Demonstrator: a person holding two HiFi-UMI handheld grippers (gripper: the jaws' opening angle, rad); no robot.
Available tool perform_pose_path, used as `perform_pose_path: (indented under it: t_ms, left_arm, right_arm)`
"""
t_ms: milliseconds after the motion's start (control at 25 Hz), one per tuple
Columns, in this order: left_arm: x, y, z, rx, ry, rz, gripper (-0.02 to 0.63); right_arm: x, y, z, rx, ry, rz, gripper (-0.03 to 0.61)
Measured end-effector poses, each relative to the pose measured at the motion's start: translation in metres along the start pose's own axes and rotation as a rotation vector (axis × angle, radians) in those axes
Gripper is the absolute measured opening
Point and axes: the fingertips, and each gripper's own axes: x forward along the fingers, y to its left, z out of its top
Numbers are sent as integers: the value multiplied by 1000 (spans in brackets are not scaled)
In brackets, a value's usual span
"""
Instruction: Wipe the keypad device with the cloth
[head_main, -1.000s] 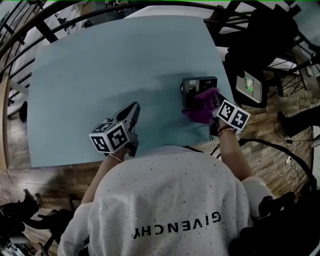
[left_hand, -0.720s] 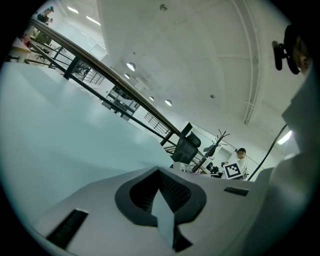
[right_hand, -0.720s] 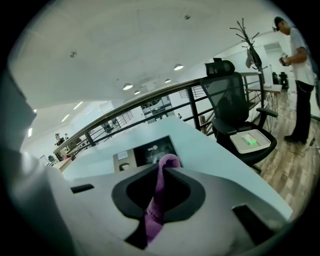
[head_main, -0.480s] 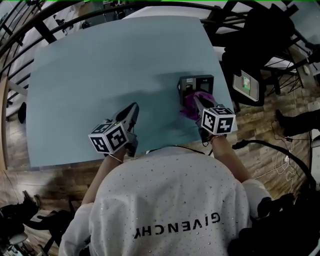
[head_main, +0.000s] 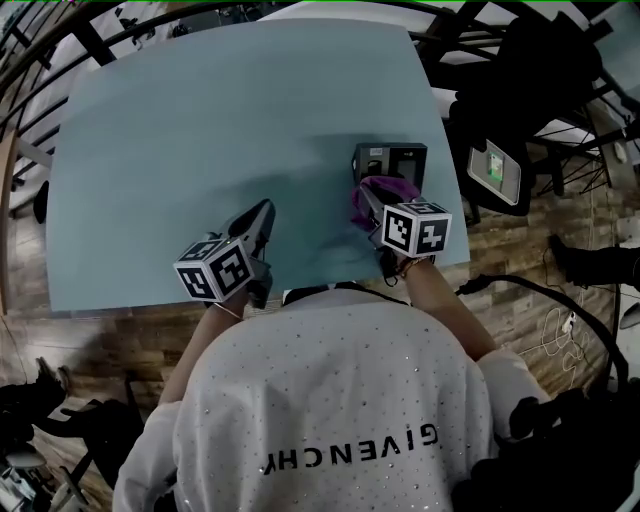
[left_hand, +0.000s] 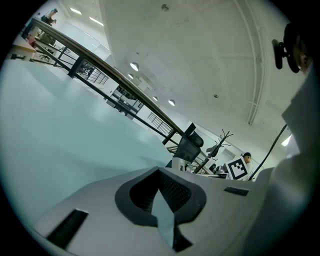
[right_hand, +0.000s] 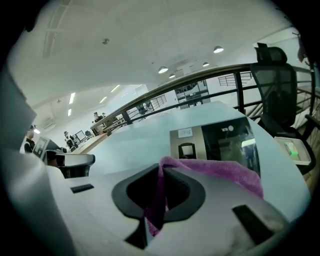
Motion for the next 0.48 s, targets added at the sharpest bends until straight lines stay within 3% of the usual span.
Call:
perform_pose_path:
  t_ms: [480]
  left_arm:
    - [23,-26,-16,-23,-19,44,0]
  right_arm:
    - [-10,-34,-1,-2,40,55,18]
